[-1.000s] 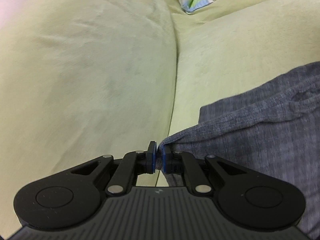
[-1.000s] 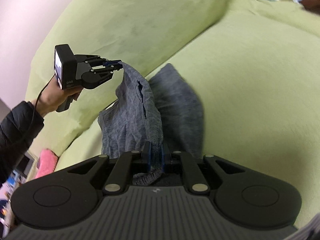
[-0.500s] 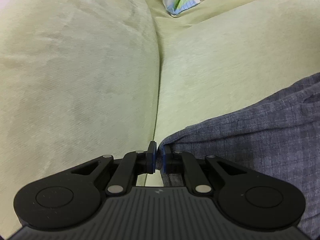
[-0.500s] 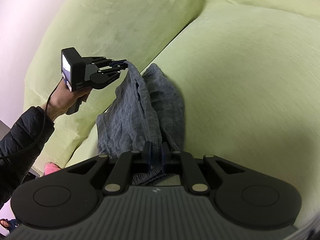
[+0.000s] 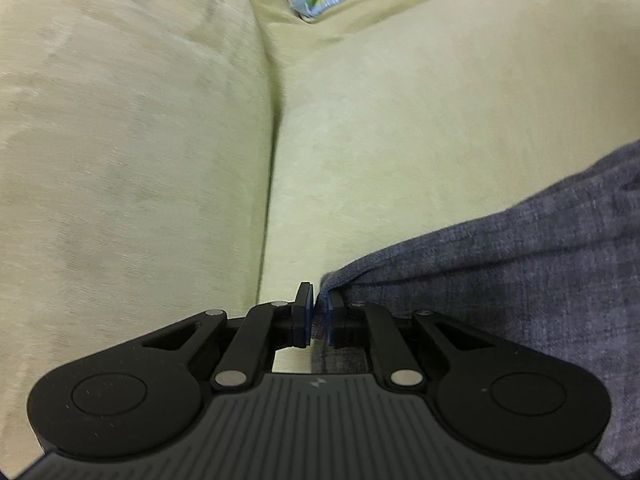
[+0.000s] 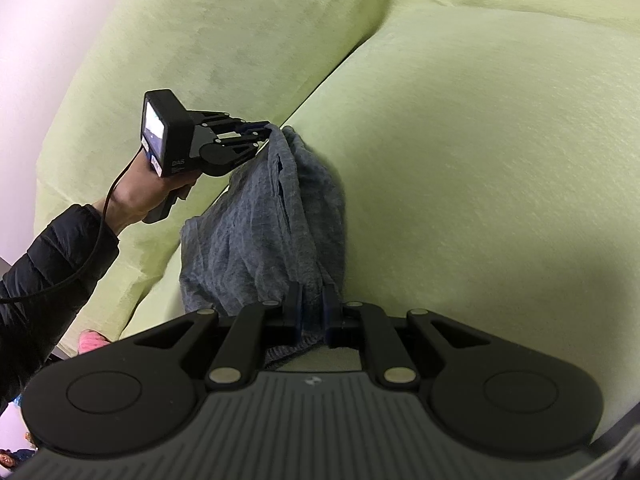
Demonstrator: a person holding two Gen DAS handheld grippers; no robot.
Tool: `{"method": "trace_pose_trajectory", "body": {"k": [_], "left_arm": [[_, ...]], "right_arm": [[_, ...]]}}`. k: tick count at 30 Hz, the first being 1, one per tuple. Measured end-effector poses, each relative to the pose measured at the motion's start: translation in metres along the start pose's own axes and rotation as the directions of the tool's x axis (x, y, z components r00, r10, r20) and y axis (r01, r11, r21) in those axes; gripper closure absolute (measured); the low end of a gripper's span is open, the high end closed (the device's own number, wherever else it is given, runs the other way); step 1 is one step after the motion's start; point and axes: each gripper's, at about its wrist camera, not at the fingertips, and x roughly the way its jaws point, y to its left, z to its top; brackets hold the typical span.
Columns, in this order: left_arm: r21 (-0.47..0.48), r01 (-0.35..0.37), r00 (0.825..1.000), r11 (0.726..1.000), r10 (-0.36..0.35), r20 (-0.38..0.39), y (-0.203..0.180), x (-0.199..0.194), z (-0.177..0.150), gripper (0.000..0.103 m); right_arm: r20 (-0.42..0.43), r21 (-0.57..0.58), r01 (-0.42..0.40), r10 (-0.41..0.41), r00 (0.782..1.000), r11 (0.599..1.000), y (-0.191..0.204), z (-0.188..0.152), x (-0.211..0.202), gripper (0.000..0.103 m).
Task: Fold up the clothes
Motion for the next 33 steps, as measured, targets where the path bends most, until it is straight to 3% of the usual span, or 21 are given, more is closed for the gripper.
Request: {"method": "trace_pose_trajectory", "body": {"k": [4, 6, 8, 11, 13, 18, 22, 24, 27, 33], "left_arm": [[-0.022, -0.025, 1.0, 0.999, 0.025, 0.013, -0.002, 0.003, -0.002, 0.079], [-0.046, -0.047, 0.999, 0.998, 0.047, 0.02, 0.001, 0.003, -0.002, 0.055], [-0.104, -0.067, 0.997, 0.992, 0.07, 0.031, 0.013, 0.001, -0.005, 0.046], [-0.202, -0.073, 0.996, 0.977, 0.083, 0.041, 0.033, -0.008, -0.013, 0.046], [-0.257, -0.076, 0.995, 0.963, 0.092, 0.05, 0.043, -0.022, -0.02, 0.046], [-0.371, -0.072, 0.991, 0.926, 0.108, 0.076, 0.043, -0.079, -0.047, 0.046], [-0.497, -0.015, 0.99, 0.867, 0.081, 0.111, 0.015, -0.137, -0.075, 0.046], [-0.533, 0.006, 0.989, 0.846, 0.072, 0.126, 0.001, -0.161, -0.085, 0.046], [-0.596, 0.067, 0.984, 0.8, 0.044, 0.17, -0.043, -0.207, -0.103, 0.046], [-0.683, 0.142, 0.979, 0.717, 0.001, 0.205, -0.102, -0.234, -0.105, 0.046]], "right_arm": [[0.004, -0.01, 0.013, -0.013, 1.0, 1.0, 0.002, 0.0, -0.001, 0.096], [0.004, -0.015, 0.02, -0.02, 1.0, 1.0, 0.004, 0.0, -0.001, 0.095], [0.004, -0.015, 0.027, -0.027, 1.0, 1.0, 0.006, 0.0, -0.002, 0.094], [0.006, -0.013, 0.038, -0.038, 0.999, 0.999, 0.007, 0.0, -0.004, 0.091], [0.019, -0.007, 0.053, -0.053, 0.998, 0.999, 0.007, 0.0, -0.008, 0.082], [0.056, -0.025, 0.095, -0.093, 0.994, 0.995, 0.01, 0.005, -0.021, 0.081], [0.047, -0.07, 0.061, -0.058, 0.997, 0.996, 0.018, 0.009, -0.028, 0.076], [0.031, -0.119, 0.038, -0.035, 0.999, 0.992, 0.024, 0.009, -0.032, 0.065], [0.015, -0.224, 0.036, -0.033, 0.999, 0.974, 0.036, 0.008, -0.037, 0.065], [-0.022, -0.417, 0.072, -0.089, 0.996, 0.906, 0.059, 0.003, -0.041, 0.064]]}}
